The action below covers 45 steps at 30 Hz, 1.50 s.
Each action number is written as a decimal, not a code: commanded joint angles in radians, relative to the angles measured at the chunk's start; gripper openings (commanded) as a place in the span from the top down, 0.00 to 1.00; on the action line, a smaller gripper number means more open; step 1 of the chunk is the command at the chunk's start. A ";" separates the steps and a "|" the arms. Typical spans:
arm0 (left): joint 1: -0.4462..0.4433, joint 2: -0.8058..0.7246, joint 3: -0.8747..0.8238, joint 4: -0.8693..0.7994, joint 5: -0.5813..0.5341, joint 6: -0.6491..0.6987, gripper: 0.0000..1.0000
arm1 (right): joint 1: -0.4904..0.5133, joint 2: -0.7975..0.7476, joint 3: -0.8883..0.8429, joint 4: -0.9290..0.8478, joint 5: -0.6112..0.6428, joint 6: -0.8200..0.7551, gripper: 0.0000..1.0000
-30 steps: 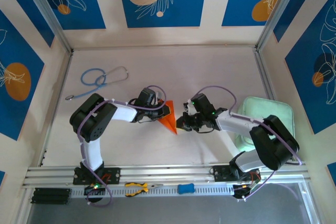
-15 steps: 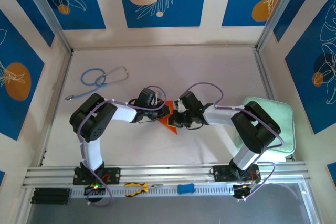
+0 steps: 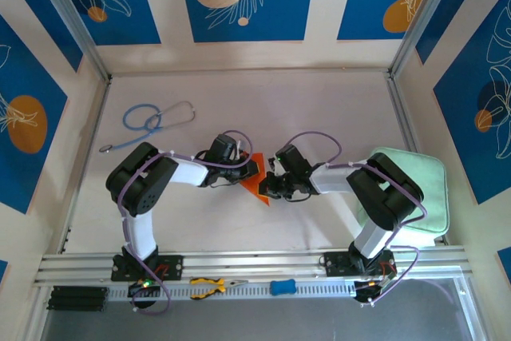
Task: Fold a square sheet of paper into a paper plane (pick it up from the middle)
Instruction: Fourth fold the wing at the center of the table.
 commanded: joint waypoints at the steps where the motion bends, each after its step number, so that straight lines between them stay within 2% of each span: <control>1: -0.002 0.021 -0.039 -0.100 -0.053 0.010 0.95 | -0.005 -0.004 -0.052 -0.043 -0.026 0.015 0.98; 13: 0.000 0.024 -0.041 -0.116 -0.076 0.005 0.95 | 0.005 -0.087 -0.152 -0.085 -0.045 -0.016 0.98; 32: 0.001 0.024 -0.056 -0.111 -0.091 -0.012 0.95 | 0.060 -0.215 -0.280 -0.102 0.012 0.030 0.98; 41: -0.001 -0.007 -0.065 -0.120 -0.098 -0.009 0.95 | 0.024 -0.393 -0.231 -0.138 -0.006 0.049 0.98; 45: -0.001 -0.010 -0.062 -0.117 -0.095 -0.008 0.95 | -0.019 -0.360 -0.148 -0.138 -0.057 0.012 0.98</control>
